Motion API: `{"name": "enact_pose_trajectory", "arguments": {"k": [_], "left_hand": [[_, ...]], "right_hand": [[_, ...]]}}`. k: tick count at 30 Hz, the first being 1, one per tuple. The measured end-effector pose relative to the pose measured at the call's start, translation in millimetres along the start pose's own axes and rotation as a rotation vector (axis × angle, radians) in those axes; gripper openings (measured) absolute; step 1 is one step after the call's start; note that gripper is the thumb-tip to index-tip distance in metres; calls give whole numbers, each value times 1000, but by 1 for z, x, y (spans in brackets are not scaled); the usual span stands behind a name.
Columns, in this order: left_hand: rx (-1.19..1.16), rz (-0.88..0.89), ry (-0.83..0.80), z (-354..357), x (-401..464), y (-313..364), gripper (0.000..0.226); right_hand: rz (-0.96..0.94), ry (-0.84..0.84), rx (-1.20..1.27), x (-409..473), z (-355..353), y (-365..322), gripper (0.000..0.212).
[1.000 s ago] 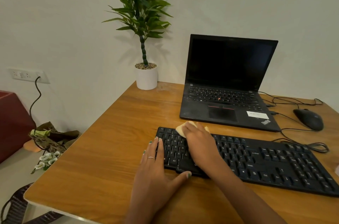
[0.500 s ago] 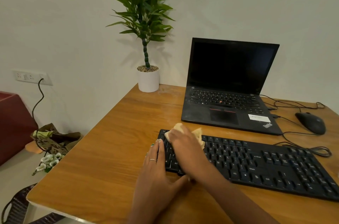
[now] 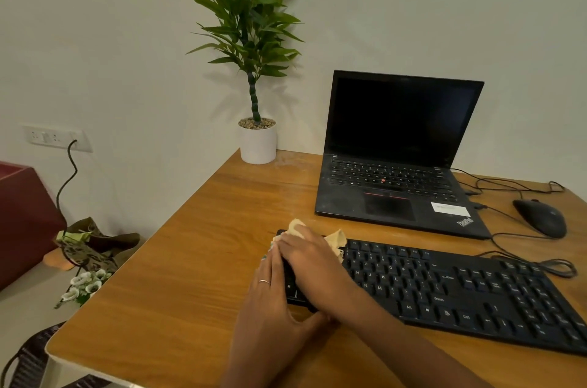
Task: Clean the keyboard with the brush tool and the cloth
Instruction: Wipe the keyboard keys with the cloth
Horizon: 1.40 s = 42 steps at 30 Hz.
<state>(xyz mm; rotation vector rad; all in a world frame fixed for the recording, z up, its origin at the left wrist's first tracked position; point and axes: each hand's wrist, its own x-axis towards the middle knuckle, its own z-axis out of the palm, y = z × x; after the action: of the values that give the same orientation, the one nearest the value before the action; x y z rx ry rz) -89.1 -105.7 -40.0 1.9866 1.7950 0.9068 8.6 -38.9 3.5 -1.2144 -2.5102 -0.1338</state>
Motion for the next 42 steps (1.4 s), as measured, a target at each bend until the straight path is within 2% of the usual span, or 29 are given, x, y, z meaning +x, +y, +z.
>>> {"name": "enact_pose_trajectory", "arguments": {"k": [5,10,16,21,26,30,32,38,42], "left_hand": [[26,-34,-16,-2,0,2,127],[-36,-26,-27,-3,0,2,130],[-61,-55,-29,-6,0,6,138],[-215,-63,-26,-6,2,4,140],[-271,-140,-22,-6,1,1,150],[-276,-126,-22,-6,3,-2,143],[-280,-131,-30,-6,3,-1,140],[-287,-127,-9,-6,1,-1,149],[-289,-112,-6,-5,2,-3,139]], "right_hand": [[127,-44,-87,11,-1,24,31],[-37,-44,-72,-10,-5,0,35],[127,-81,-97,-7,-17,16,39],[-60,-103,15,-29,-19,-17,43],[164,-87,-78,-23,-24,14,37],[33,-173,-52,-28,-22,-16,41],[-9,-161,-22,-35,-29,-19,44],[173,-70,-78,-24,-25,11,47],[-22,-165,9,-37,-29,-23,45]]}}
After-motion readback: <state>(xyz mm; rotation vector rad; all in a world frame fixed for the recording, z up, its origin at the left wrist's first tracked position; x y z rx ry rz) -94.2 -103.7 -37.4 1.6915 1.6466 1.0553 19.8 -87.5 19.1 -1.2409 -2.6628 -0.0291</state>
